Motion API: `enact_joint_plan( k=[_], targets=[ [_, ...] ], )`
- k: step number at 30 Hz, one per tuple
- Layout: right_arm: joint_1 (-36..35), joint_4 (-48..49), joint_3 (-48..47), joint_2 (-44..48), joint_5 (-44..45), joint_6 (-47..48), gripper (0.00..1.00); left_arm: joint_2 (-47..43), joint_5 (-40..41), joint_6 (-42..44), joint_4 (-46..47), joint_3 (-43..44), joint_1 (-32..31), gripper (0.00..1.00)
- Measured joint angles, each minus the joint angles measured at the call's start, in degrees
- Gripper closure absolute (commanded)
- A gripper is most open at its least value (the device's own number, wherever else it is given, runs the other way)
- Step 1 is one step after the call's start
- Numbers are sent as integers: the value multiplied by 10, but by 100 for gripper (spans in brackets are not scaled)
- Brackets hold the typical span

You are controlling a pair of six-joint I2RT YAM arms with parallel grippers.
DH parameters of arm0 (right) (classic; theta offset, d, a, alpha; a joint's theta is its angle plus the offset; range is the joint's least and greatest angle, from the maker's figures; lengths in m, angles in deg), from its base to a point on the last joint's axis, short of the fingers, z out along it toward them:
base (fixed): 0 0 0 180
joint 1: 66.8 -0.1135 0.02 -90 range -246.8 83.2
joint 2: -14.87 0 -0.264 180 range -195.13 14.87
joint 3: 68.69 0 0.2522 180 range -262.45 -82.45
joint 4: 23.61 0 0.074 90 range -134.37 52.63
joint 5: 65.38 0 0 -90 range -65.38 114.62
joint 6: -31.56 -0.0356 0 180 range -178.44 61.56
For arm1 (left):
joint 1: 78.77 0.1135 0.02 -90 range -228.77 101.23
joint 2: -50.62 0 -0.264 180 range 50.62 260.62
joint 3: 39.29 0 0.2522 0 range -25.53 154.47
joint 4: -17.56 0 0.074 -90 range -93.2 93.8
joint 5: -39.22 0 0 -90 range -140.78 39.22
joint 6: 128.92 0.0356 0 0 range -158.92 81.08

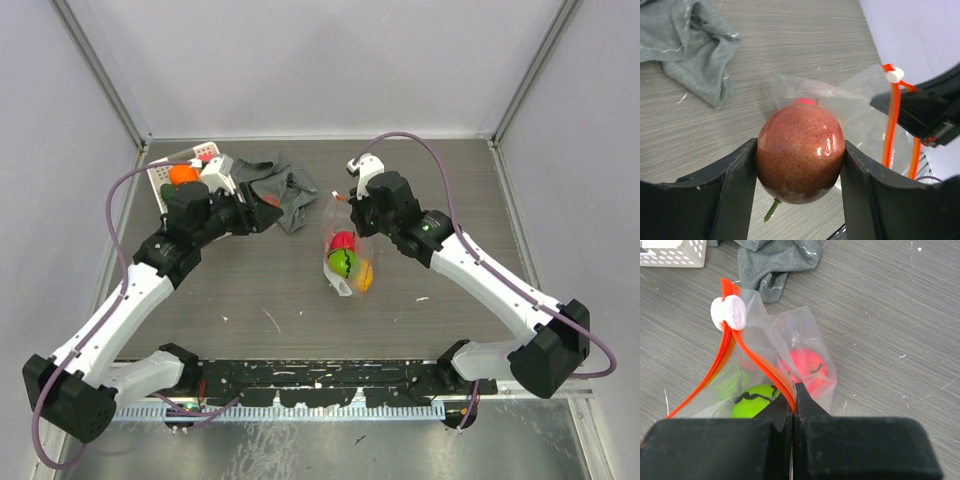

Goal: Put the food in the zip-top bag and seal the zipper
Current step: Pick up the fake fruit from the bin, then place the fake fruit in the zipper food storage bag.

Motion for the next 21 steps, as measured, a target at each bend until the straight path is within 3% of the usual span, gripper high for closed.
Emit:
enact_joint_plan(
  k=[21],
  targets=[
    [0,-6,-31,-15,-59,-2,100,-5,-20,190,108,21,-255,70]
  ],
)
